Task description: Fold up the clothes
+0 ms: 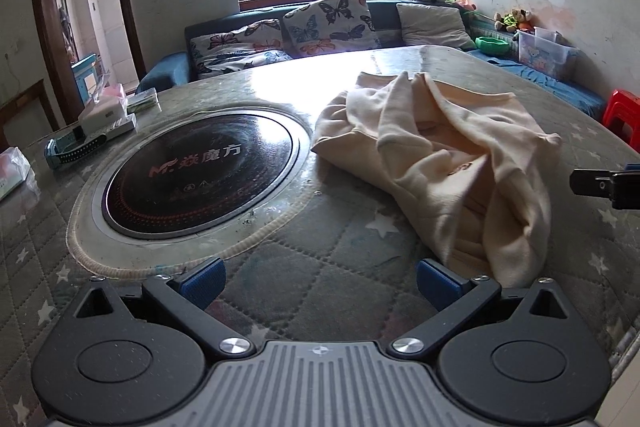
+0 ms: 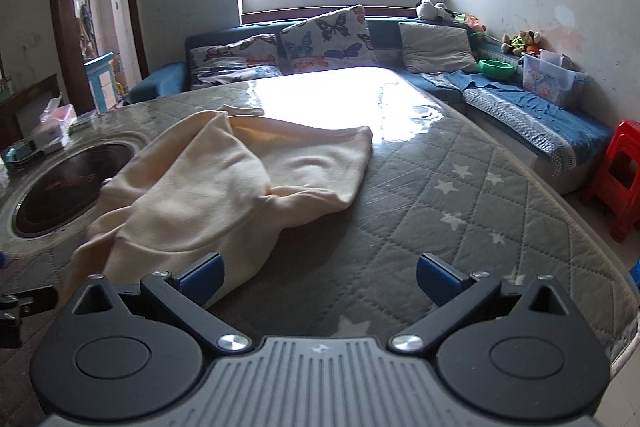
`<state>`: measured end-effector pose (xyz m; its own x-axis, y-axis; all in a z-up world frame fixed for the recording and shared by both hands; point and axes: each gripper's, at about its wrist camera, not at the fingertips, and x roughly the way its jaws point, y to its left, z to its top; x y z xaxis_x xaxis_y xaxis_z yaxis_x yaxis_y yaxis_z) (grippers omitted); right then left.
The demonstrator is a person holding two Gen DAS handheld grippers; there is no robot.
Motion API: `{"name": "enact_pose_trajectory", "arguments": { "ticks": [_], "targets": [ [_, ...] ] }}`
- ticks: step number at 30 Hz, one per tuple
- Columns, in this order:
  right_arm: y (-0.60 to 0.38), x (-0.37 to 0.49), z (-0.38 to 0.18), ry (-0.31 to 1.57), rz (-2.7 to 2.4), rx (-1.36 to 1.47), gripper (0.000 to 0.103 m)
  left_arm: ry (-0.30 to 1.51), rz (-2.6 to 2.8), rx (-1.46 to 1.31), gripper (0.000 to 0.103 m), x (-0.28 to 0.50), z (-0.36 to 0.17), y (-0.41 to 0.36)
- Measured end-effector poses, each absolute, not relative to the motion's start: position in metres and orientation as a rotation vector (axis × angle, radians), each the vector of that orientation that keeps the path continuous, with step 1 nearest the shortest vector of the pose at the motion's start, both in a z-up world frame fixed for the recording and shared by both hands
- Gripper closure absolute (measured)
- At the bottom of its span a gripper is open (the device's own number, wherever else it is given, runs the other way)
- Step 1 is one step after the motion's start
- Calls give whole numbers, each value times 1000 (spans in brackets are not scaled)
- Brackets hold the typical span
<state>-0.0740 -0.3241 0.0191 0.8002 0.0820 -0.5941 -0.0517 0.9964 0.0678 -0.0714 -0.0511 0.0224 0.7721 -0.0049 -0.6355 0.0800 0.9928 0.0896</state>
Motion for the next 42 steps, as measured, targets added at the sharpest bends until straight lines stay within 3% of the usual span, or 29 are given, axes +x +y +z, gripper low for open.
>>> {"name": "enact_pose_trajectory", "arguments": {
  "ticks": [42],
  "targets": [
    [-304,-61,30,630,179,16,0,662,-86,171,0,-45,45,-72]
  ]
}}
